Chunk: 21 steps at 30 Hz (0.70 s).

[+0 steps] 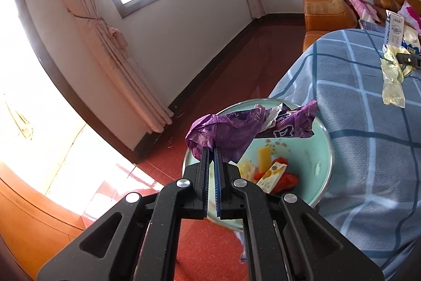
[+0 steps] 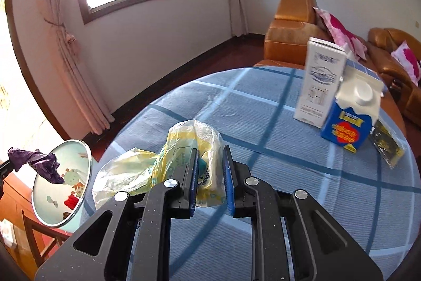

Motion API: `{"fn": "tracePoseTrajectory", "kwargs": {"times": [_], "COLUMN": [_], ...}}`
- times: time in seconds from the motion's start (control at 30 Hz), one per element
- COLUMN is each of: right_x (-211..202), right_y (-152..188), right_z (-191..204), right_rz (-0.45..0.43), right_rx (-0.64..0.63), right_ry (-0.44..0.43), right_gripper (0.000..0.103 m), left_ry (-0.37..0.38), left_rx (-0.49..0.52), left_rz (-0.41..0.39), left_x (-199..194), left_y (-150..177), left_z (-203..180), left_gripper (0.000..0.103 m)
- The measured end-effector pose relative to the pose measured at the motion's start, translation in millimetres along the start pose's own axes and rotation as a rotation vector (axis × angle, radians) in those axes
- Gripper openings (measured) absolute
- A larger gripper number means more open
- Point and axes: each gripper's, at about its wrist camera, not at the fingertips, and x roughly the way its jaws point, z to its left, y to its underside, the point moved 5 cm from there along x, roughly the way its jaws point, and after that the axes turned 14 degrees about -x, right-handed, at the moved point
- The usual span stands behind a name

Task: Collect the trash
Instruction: 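Carry the purple wrapper and yellow bag over the green bin with both grippers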

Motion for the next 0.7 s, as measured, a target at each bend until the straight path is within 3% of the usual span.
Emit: {"fn": "tracePoseTrajectory", "kwargs": {"times": [0.7], "right_x": [16], "right_y": [-18], "right_z": [59], "right_rz": [0.008], "right_rx": [-0.088], "right_ry": [-0.046], "right_gripper": [0.018], "left_ry": [-0.064], "left_rx": [-0.038], "left_rz": [0.017], "left_x": [7], "left_y": [14], "left_z": [38], "left_gripper": [0.003]}}
